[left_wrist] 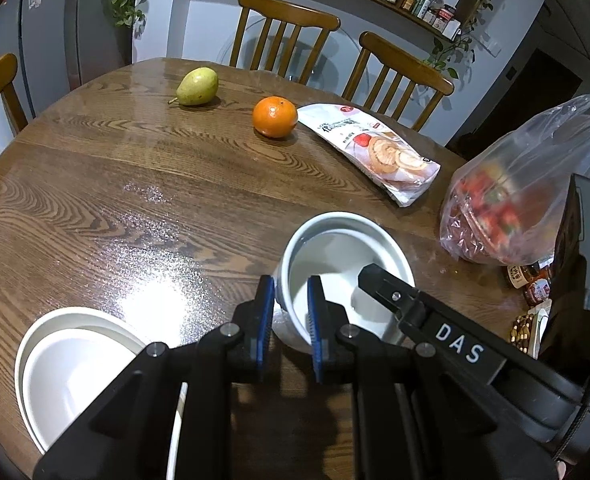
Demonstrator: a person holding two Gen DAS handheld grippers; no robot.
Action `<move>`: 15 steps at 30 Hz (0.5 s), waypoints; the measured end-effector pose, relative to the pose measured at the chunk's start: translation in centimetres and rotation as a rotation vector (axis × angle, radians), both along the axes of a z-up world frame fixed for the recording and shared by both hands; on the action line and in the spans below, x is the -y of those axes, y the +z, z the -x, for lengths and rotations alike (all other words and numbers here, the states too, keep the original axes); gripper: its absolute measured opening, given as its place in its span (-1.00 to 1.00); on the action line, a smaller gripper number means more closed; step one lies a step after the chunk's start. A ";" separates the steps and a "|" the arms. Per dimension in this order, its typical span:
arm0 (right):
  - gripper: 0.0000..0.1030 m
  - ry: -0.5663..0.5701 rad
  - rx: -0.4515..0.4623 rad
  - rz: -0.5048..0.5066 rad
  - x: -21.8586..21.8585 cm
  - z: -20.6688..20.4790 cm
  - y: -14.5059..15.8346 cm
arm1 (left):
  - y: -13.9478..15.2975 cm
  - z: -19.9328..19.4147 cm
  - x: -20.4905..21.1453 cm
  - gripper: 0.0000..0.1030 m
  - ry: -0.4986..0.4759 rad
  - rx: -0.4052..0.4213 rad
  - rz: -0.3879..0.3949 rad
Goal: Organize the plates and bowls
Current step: 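Carry the white ramekin with both grippers over the nested white bowls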
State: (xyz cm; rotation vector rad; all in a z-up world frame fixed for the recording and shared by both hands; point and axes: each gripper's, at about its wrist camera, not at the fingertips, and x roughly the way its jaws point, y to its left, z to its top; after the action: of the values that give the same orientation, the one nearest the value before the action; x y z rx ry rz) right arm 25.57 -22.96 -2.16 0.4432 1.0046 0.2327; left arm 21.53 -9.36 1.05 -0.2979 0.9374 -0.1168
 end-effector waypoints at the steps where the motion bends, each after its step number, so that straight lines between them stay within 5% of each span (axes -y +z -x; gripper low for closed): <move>1: -0.69 0.001 0.003 0.002 0.0 0.0 0.1 | 0.0 0.0 0.0 -0.75 0.000 -0.001 0.002; 15: -0.69 0.005 0.019 0.008 -0.2 0.3 0.6 | 0.6 0.6 -0.2 -0.75 0.010 0.008 0.014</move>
State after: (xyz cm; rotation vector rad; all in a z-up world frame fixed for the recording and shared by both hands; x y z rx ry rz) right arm 25.28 -22.79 -1.52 0.4301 0.9883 0.2366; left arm 20.91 -9.13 1.61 -0.3148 0.9278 -0.1155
